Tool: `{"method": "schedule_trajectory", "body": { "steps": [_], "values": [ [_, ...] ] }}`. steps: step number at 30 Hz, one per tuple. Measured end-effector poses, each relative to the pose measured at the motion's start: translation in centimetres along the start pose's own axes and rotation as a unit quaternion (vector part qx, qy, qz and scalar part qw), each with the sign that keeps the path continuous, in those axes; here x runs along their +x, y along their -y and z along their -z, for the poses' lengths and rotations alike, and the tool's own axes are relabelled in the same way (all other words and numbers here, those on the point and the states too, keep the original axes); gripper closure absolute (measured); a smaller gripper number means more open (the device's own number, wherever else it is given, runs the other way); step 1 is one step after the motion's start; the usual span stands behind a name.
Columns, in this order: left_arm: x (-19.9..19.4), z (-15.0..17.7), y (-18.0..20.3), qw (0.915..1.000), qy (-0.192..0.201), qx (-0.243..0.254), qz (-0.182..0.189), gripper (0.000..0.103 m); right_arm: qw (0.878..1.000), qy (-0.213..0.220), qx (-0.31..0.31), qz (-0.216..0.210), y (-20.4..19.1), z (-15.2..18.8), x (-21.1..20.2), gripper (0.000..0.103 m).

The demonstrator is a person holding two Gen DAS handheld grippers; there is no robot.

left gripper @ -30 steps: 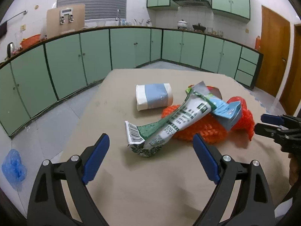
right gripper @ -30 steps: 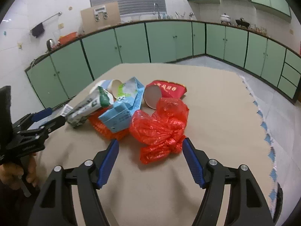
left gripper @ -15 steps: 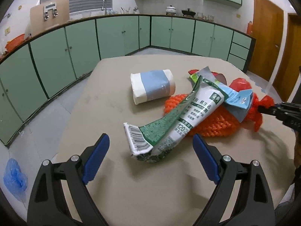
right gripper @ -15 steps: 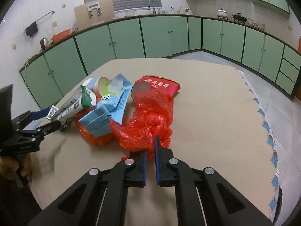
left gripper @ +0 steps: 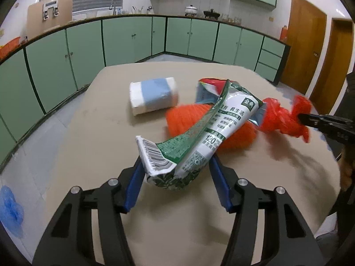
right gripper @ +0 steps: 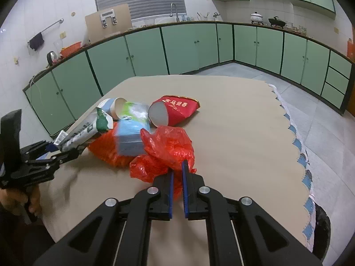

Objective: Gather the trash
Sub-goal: 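Grasp the red plastic bag with the right tool while the left tool grasps the toothpaste tube, then carry both items to the black bin and open both tools to drop them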

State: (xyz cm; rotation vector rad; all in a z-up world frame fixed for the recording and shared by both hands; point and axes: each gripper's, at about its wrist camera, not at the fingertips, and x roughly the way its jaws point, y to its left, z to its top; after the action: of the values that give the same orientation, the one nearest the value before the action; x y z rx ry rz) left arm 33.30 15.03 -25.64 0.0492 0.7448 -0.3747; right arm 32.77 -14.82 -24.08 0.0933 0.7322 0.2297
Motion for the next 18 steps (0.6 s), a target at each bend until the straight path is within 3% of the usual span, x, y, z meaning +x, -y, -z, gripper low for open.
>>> {"method": "schedule_trajectory", "body": {
  "steps": [18],
  "values": [
    [-5.8,0.6,6.7,0.9982,0.053,-0.022,0.015,0.052,1.000,0.023,0.005,-0.016,2.3,0.5,-6.0,0.101]
  ]
}}
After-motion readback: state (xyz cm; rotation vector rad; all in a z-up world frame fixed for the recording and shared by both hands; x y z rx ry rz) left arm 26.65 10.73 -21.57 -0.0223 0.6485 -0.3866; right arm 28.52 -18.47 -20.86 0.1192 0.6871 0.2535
